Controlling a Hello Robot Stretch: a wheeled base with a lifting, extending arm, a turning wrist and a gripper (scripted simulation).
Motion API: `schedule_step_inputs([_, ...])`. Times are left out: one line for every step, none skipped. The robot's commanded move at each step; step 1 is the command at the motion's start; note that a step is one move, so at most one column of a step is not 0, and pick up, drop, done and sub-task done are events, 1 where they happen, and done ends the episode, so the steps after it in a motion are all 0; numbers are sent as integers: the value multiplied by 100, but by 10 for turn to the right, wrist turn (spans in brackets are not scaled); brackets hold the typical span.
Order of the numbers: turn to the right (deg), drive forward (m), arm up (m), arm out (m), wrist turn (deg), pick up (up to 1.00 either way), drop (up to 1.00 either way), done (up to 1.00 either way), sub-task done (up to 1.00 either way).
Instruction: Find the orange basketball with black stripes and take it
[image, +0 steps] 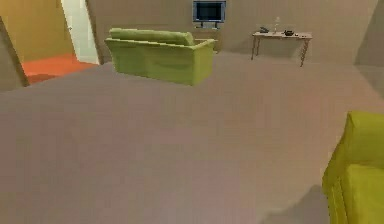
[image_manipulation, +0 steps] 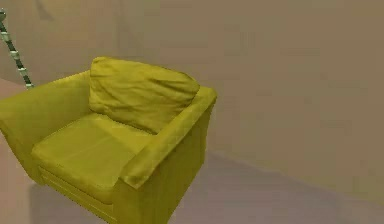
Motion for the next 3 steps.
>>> schedule_step_inputs([0,15,0,0,0,0,0,0,0])
schedule_step_inputs([240,0,0,0,0,0,0,0,0])
schedule_step_inputs([0,100,0,0,0,0,0,0,0])
